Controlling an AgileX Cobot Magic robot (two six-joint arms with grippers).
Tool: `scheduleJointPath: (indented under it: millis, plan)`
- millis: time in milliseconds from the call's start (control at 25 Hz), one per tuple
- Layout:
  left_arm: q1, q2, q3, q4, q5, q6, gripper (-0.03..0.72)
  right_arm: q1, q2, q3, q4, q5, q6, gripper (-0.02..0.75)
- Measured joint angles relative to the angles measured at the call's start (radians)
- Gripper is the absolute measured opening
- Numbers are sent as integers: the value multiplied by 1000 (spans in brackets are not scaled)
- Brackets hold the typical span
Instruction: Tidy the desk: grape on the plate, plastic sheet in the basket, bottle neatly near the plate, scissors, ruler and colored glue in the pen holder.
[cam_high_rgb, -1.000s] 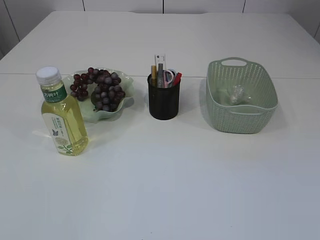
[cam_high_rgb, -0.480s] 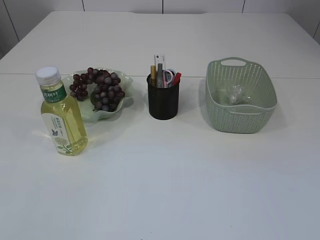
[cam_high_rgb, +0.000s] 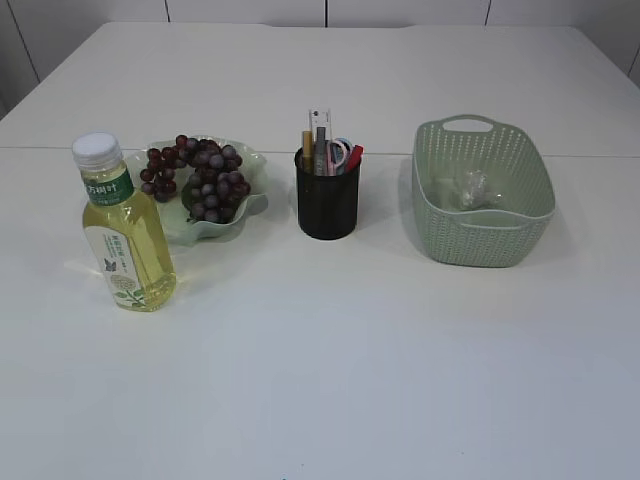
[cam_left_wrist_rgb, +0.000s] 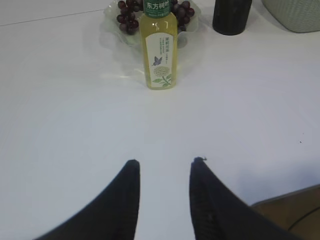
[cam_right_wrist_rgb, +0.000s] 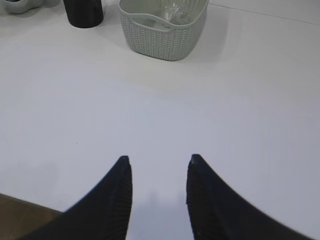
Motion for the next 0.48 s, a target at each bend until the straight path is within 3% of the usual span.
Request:
scheduleJointPath:
  millis: [320,480]
  plan:
    - [126,0,0,-20,0,0,243,0,0,0,6,0,2,305]
    - [127,0,0,-24,0,0,242,0,0,0,8,0,2,305]
